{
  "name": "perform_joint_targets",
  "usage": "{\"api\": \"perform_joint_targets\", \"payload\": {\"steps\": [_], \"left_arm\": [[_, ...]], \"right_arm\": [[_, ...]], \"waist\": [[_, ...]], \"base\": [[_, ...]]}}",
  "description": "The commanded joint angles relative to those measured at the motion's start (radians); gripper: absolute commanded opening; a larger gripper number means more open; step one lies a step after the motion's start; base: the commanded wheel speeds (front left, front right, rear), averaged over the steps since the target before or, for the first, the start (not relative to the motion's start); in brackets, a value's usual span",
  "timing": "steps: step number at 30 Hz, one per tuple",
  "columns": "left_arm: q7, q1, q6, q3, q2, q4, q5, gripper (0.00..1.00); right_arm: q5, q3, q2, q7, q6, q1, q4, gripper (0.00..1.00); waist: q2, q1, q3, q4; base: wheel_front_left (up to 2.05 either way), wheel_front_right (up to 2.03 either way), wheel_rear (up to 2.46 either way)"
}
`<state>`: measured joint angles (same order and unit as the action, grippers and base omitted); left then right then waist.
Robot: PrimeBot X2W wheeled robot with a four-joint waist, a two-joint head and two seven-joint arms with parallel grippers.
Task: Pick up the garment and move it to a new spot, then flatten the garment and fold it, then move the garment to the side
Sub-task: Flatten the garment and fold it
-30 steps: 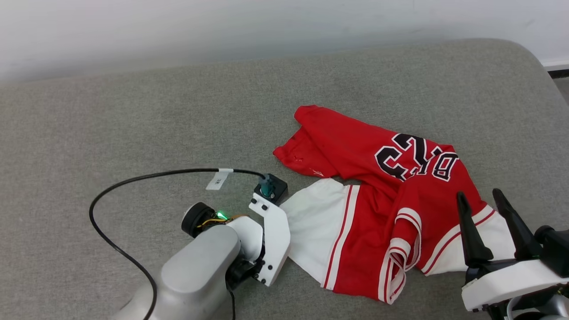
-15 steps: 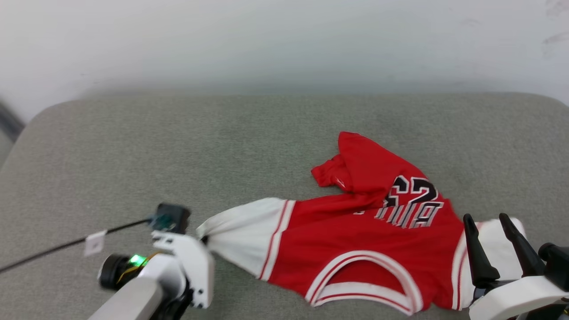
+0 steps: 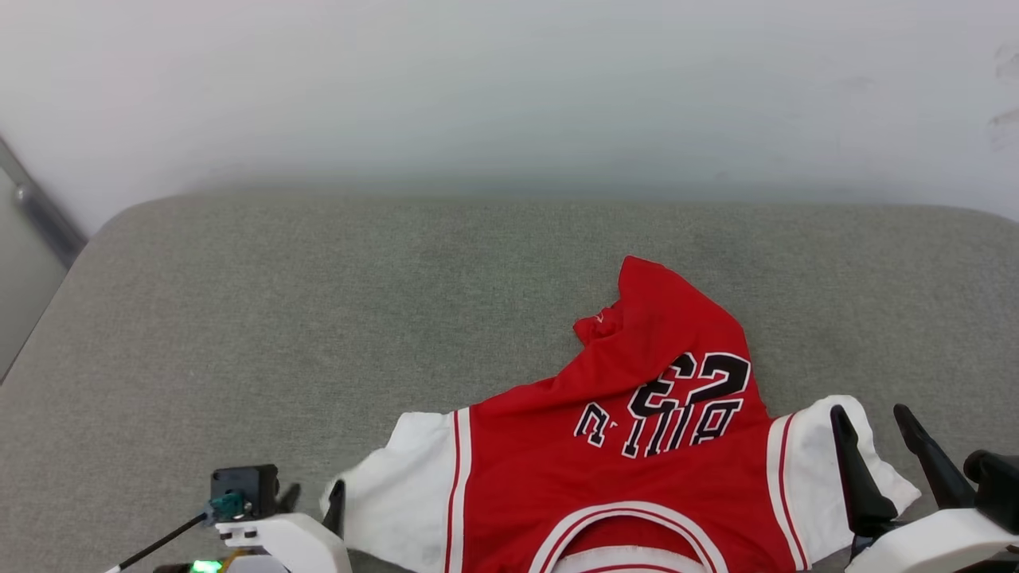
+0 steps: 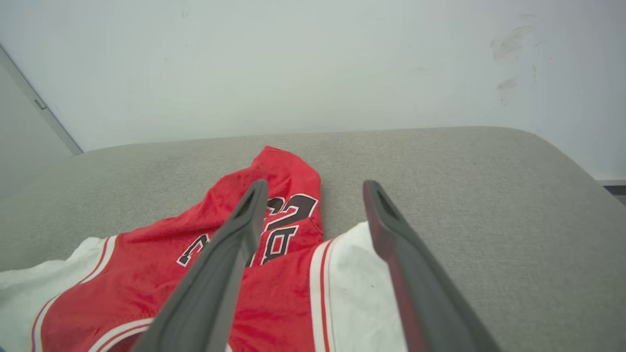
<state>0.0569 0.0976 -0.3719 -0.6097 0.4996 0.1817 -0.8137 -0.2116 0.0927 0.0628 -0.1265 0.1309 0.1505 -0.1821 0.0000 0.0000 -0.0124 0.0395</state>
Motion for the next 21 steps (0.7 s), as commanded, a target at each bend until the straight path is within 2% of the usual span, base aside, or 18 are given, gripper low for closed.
{"api": "perform_joint_targets", "payload": {"steps": [1, 6, 10, 17, 21], "left_arm": [[-0.024, 0.005, -0.004, 0.008, 0.0, -0.008, 0.009, 1.0], [-0.176, 0.018, -0.001, 0.046, 0.001, -0.058, 0.056, 1.0], [-0.247, 0.024, -0.008, 0.06, 0.009, -0.112, 0.089, 1.0], [-0.274, 0.029, -0.042, 0.06, 0.023, -0.221, 0.141, 1.0], [-0.264, 0.033, -0.058, 0.054, 0.032, -0.271, 0.159, 1.0]], "right_arm": [[-0.004, 0.004, 0.002, -0.005, 0.0, 0.017, -0.002, 1.0], [-0.026, 0.026, 0.001, -0.041, 0.0, 0.024, 0.014, 1.0], [-0.066, 0.07, 0.016, -0.124, 0.0, 0.03, 0.056, 1.0], [-0.131, 0.194, 0.102, -0.388, 0.0, -0.033, 0.199, 1.0], [-0.16, 0.204, 0.157, -0.526, 0.0, -0.102, 0.295, 1.0]], "waist": [[0.0, 0.0, -0.007, -0.003], [0.0, 0.0, -0.031, -0.012], [0.0, 0.0, -0.042, -0.019], [0.0, 0.0, -0.031, -0.012], [0.0, 0.0, -0.007, 0.002]], "base": [[0.0, 0.0, 0.0], [0.0, 0.0, 0.0], [0.0, 0.0, 0.0], [0.0, 0.0, 0.0], [0.0, 0.0, 0.0]]}}
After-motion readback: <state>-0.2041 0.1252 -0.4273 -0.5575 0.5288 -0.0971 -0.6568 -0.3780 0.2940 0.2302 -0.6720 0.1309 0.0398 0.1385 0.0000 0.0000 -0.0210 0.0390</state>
